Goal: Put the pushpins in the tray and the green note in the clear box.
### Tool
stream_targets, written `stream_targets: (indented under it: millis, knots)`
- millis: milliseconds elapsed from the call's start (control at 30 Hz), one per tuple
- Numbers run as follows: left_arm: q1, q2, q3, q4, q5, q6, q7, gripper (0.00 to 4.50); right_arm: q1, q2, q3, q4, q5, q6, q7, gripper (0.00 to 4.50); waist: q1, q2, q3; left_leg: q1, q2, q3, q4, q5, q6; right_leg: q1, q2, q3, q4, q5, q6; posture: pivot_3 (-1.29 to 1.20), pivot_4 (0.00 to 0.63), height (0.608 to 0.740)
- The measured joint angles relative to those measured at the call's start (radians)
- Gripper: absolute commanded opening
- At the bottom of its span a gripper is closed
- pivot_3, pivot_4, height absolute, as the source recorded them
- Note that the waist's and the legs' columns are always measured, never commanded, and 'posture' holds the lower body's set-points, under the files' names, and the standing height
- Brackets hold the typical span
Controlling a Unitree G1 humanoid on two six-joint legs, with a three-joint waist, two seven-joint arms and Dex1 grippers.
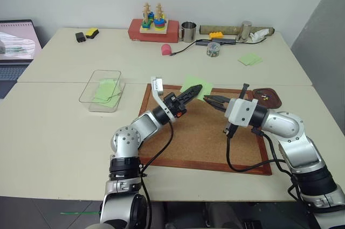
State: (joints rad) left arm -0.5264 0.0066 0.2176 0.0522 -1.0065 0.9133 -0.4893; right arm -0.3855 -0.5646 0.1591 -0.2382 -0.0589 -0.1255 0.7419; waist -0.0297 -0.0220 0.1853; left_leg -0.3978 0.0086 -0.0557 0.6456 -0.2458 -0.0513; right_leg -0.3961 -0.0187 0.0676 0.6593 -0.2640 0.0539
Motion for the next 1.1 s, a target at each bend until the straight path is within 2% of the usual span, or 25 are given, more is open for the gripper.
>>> stream_targets:
  millis: [400, 567, 633, 767, 933, 1100]
  knots:
    - [0.012, 0.013, -0.083, 0.044, 0.185, -0.145, -0.001, 0.04, -0.021, 0.032, -0.029, -0.054, 0.05, 0.053, -0.017, 0.0, 0.001, 0.0, 0.0, 0.0, 0.0, 0.0, 0.0, 0.0, 0.0, 0.0, 0.0, 0.0, 0.0, 0.0, 0.0, 0.0, 0.15, 0.74]
    - [0.012, 0.018, -0.095, 0.054, 0.221, -0.179, -0.001, 0.04, -0.009, -0.032, -0.111, -0.045, 0.058, 0.123, -0.043, 0.0, 0.001, 0.0, 0.0, 0.0, 0.0, 0.0, 0.0, 0.0, 0.0, 0.0, 0.0, 0.0, 0.0, 0.0, 0.0, 0.0, 0.15, 0.74]
    - [0.013, 0.025, -0.095, 0.045, 0.221, -0.178, -0.003, 0.04, 0.015, -0.063, -0.144, 0.002, 0.016, 0.174, -0.081, 0.0, 0.001, 0.0, 0.0, 0.0, 0.0, 0.0, 0.0, 0.0, 0.0, 0.0, 0.0, 0.0, 0.0, 0.0, 0.0, 0.0, 0.15, 0.74]
    - [0.023, 0.049, -0.109, -0.009, 0.223, -0.178, -0.017, 0.04, 0.051, -0.054, -0.202, 0.122, -0.005, 0.271, -0.175, 0.0, -0.001, 0.0, 0.0, 0.0, 0.0, 0.001, 0.0, 0.0, 0.0, 0.0, 0.0, 0.001, 0.002, 0.0, 0.0, 0.0, 0.15, 0.74]
    - [0.044, 0.066, -0.133, -0.042, 0.231, -0.178, -0.025, 0.04, 0.055, -0.059, -0.235, 0.266, -0.067, 0.289, -0.294, 0.0, 0.0, 0.0, 0.0, 0.001, -0.001, 0.002, 0.0, 0.0, 0.0, 0.0, 0.0, 0.002, 0.002, 0.0, 0.0, 0.0, 0.15, 0.74]
    - [0.045, 0.069, -0.134, -0.043, 0.236, -0.179, -0.025, 0.04, 0.047, -0.047, -0.237, 0.384, -0.078, 0.299, -0.354, 0.0, -0.001, 0.0, 0.0, 0.001, -0.001, 0.002, 0.0, 0.0, 0.0, 0.0, 0.0, 0.002, 0.002, 0.0, 0.0, 0.0, 0.15, 0.74]
